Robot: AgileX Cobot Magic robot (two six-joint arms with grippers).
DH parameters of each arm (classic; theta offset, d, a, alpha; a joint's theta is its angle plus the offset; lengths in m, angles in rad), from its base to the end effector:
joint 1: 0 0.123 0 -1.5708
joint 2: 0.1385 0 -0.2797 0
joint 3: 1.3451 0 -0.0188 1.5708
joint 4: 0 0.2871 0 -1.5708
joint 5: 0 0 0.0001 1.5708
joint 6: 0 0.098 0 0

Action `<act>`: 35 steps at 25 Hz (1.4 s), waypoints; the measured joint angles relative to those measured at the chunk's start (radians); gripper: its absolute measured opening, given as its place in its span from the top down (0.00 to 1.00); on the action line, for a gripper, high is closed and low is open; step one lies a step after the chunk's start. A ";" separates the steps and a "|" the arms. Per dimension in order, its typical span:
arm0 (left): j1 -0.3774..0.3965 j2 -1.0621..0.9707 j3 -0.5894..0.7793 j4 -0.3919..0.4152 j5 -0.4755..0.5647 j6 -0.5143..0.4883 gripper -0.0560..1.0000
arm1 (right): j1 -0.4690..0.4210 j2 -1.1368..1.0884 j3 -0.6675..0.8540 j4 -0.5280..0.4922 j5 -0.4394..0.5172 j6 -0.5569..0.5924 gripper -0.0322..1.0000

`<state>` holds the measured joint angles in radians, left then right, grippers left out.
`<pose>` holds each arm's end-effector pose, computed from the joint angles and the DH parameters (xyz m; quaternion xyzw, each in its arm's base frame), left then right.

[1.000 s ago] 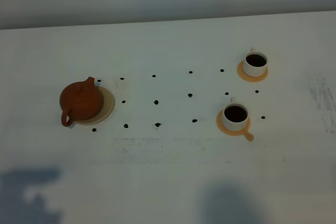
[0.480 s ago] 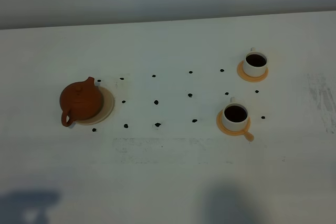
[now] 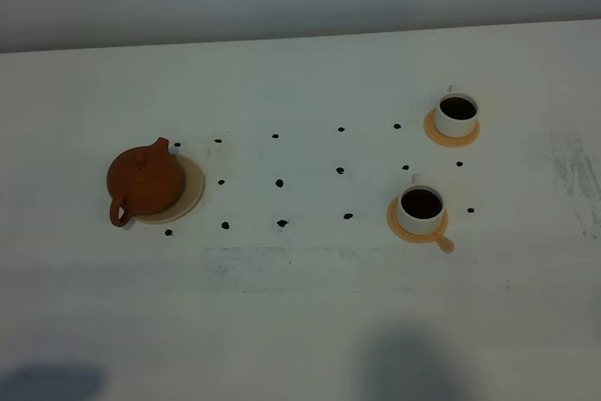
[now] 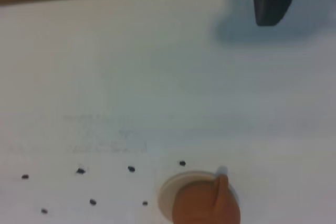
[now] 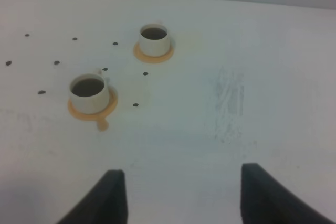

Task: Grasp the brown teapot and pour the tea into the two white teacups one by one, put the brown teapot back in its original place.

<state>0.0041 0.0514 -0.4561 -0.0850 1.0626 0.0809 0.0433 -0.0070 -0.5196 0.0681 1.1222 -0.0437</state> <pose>0.0518 -0.0071 0.2752 0.0333 0.8761 -0.0221 0.4804 0.0317 0.0074 0.2928 -0.0403 0.8608 0.0338 0.5063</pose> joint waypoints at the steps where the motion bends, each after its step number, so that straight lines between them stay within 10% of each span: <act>1: 0.000 -0.008 0.000 0.000 0.001 0.000 0.43 | 0.000 0.000 0.000 0.000 0.000 0.000 0.52; 35: 0.000 -0.056 0.000 -0.002 0.001 0.009 0.43 | 0.000 0.000 0.000 0.000 0.000 0.000 0.52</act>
<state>0.0041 -0.0043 -0.4561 -0.0867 1.0637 0.0896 0.0433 -0.0070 -0.5196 0.0681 1.1222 -0.0437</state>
